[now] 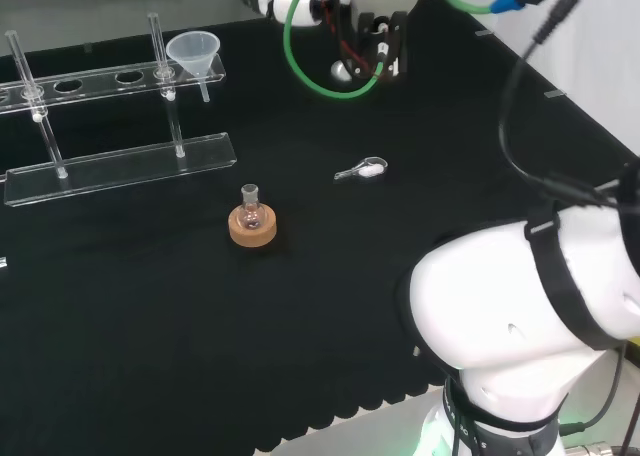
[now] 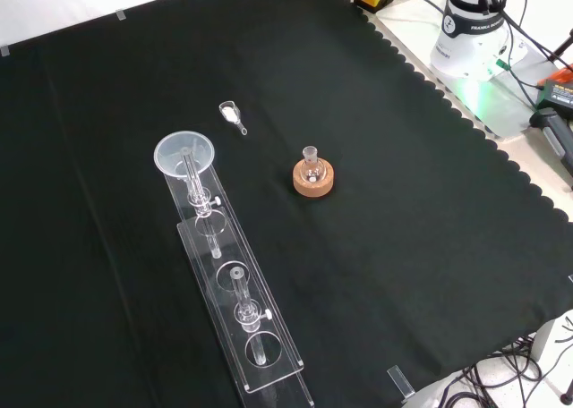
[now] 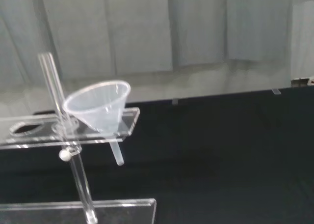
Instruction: Pick up the funnel from the transparent funnel stand.
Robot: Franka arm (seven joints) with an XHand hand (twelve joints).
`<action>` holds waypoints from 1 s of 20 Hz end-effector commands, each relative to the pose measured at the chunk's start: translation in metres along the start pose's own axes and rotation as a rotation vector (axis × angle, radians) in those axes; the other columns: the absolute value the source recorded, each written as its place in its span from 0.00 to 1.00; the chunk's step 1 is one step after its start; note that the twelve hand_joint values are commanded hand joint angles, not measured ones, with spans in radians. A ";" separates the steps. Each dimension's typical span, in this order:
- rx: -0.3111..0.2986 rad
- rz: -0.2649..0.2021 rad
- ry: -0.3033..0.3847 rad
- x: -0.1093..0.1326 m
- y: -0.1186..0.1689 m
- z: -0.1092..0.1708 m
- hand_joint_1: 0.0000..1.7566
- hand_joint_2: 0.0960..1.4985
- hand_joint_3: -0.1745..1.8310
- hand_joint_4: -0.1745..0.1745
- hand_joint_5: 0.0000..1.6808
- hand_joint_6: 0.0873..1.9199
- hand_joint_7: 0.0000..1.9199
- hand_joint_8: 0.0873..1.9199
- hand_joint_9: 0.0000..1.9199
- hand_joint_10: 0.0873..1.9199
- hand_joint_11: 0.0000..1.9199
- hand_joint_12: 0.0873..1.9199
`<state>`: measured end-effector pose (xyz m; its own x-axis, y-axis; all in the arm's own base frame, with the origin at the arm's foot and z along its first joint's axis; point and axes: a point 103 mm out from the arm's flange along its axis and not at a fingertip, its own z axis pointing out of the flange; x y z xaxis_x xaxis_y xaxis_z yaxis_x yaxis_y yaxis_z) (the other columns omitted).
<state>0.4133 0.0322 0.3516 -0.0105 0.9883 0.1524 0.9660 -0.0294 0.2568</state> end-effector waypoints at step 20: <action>0.228 -0.170 0.030 -0.023 0.135 0.092 0.10 0.44 0.19 0.43 0.03 0.00 0.00 0.00 0.00 0.17 0.00 0.59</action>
<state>0.5238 0.0725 0.3214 -0.0914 0.9828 0.1604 0.9893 0.0713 0.1270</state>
